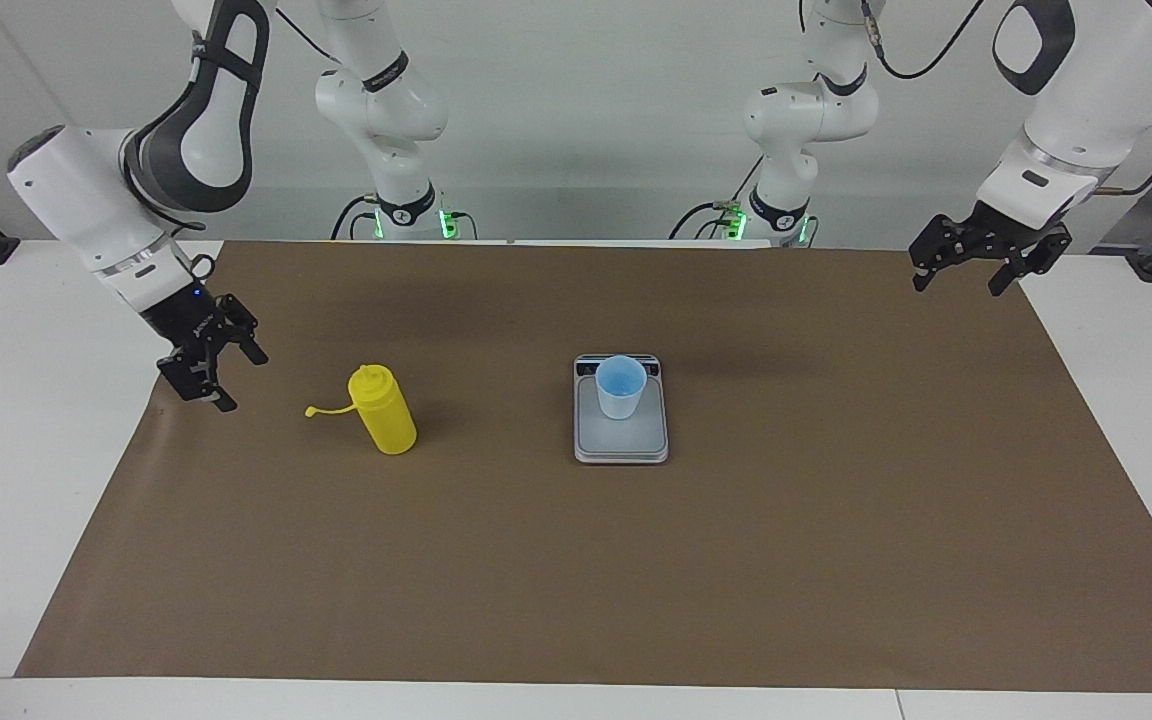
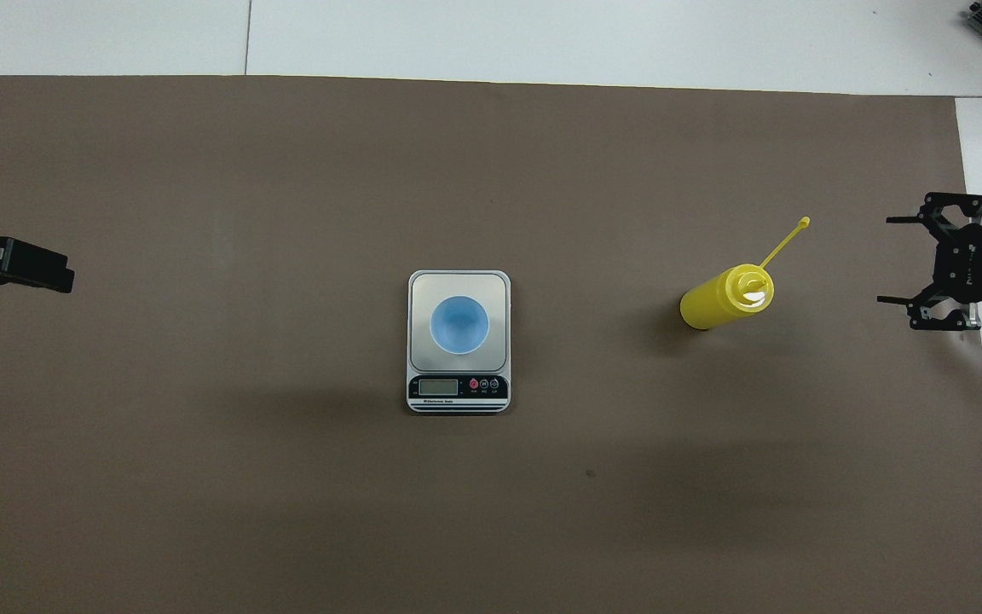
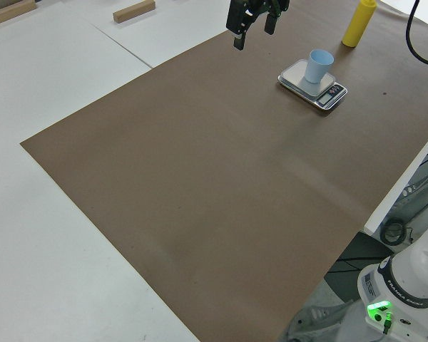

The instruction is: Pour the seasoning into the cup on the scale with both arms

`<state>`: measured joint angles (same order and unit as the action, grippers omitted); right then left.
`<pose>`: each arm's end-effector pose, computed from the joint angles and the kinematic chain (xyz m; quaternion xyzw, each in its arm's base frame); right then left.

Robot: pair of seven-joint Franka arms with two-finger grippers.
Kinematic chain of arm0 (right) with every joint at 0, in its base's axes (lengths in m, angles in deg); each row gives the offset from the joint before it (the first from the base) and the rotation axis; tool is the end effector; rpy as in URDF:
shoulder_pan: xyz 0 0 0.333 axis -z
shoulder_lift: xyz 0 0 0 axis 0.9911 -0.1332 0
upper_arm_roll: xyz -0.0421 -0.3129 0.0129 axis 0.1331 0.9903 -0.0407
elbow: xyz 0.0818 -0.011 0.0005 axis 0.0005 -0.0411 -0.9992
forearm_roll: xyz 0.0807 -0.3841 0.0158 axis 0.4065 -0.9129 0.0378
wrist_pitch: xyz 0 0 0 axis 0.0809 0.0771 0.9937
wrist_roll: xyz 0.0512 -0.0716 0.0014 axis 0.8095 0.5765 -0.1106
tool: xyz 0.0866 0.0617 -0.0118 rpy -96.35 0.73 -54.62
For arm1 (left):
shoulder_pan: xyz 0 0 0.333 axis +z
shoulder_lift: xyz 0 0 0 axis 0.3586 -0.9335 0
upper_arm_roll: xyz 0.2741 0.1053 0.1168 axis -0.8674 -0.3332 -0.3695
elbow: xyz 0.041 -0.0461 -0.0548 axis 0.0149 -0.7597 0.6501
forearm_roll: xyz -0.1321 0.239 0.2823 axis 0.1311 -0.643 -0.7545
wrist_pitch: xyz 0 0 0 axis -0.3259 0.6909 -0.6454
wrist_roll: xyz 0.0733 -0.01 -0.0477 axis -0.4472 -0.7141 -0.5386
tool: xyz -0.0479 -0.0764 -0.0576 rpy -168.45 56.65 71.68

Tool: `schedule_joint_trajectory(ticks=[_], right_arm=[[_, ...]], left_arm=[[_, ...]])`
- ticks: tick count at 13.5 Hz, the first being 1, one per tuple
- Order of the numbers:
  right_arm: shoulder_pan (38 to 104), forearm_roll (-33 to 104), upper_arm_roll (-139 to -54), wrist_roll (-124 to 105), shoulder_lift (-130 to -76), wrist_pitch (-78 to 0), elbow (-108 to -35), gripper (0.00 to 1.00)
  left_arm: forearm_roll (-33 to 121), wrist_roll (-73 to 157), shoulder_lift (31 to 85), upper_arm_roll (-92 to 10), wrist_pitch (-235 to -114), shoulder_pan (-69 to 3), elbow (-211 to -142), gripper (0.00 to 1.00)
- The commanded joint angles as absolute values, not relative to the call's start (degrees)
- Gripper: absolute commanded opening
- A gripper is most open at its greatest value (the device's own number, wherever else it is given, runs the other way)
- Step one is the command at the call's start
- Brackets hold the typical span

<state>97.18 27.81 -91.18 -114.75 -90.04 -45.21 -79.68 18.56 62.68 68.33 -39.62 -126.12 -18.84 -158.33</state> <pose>0.5746 -0.1201 0.4792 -0.7013 -0.6863 -0.1928 0.0026 0.5534 -0.0255 0.6193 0.9977 -0.0679 -0.0059 0.0021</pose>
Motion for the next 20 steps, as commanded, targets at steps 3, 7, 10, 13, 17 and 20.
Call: schedule_joint_trajectory(ticks=[3,7,10,13,17,20], right_arm=[[93.86,18.92,-91.68,-88.72,-89.34,-36.25,-71.92,1.00],[87.98,10.41,-91.86,-66.29,-88.81,-32.81,-68.22,1.00],[84.81,7.22,-91.94,-47.51,-88.90,-28.95,-65.05,1.00],[84.80,7.30,-93.78,-30.44,-88.90,-26.48,-62.86,1.00],[84.72,7.13,-96.07,-12.15,-88.90,-21.66,-58.90,1.00],[84.72,6.08,-98.00,-7.89,-88.64,-15.25,-56.18,1.00]], left_arm=[[17.54,62.77,70.34,-39.73,-126.47,-18.81,-160.61,1.00],[17.54,62.86,70.34,-39.73,-126.47,-18.81,-160.61,1.00],[17.54,62.77,70.34,-39.73,-126.47,-18.81,-160.61,1.00],[17.54,62.77,70.34,-39.73,-126.47,-18.81,-160.61,1.00],[17.54,62.86,70.34,-39.73,-126.47,-18.81,-160.61,1.00],[17.54,62.77,70.34,-39.73,-126.47,-18.81,-160.61,1.00]])
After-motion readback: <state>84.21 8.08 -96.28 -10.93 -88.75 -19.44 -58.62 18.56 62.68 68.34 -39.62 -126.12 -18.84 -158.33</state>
